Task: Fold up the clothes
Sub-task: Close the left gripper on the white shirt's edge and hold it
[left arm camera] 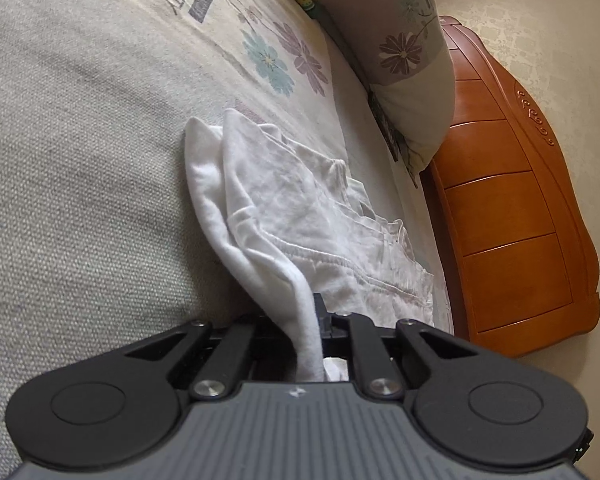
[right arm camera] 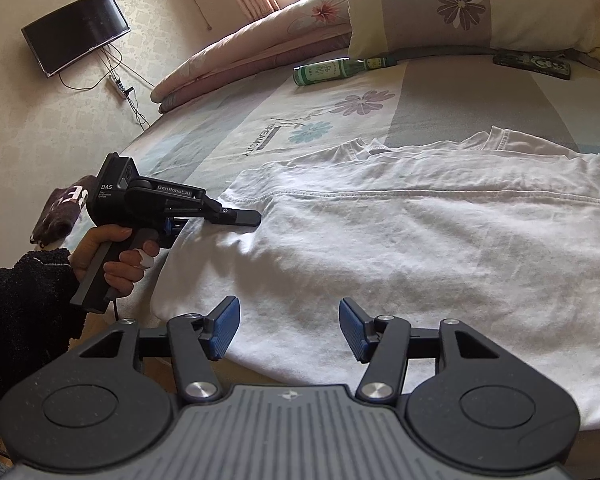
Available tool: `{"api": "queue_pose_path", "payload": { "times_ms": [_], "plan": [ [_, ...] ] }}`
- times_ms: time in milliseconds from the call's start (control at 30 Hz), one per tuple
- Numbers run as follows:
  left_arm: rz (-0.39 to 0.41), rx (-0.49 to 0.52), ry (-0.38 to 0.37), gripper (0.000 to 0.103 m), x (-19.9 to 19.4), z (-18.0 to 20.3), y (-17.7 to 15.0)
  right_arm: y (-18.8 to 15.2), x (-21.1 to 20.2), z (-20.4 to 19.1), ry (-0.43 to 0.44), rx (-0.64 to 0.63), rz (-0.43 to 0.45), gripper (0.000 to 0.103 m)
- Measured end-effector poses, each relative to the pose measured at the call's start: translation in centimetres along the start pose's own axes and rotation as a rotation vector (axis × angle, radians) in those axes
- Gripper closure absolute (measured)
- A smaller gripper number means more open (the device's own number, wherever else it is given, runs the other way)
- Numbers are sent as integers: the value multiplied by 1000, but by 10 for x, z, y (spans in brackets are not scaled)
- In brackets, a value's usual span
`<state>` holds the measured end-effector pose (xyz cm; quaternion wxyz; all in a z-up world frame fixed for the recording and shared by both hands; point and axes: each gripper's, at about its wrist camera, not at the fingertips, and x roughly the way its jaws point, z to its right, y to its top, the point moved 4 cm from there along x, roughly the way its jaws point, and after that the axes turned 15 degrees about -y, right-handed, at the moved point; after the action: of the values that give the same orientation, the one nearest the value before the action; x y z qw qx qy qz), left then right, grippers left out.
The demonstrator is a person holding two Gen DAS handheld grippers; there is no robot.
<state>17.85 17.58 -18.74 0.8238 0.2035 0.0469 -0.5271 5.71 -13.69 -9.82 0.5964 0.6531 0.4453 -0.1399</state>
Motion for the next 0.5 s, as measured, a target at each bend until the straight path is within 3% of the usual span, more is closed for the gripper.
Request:
{"api": "queue_pose_path", "payload": {
  "times_ms": [267, 367, 500],
  "plan": [
    [21, 51, 40, 91, -4, 5, -8, 17, 11, 9, 50, 78, 27, 35],
    [29, 59, 40, 92, -5, 5, -9, 37, 24, 12, 27, 89, 53, 29],
    [46, 78, 46, 92, -5, 6, -12, 62, 51, 15, -70, 58, 109, 25]
  ]
}}
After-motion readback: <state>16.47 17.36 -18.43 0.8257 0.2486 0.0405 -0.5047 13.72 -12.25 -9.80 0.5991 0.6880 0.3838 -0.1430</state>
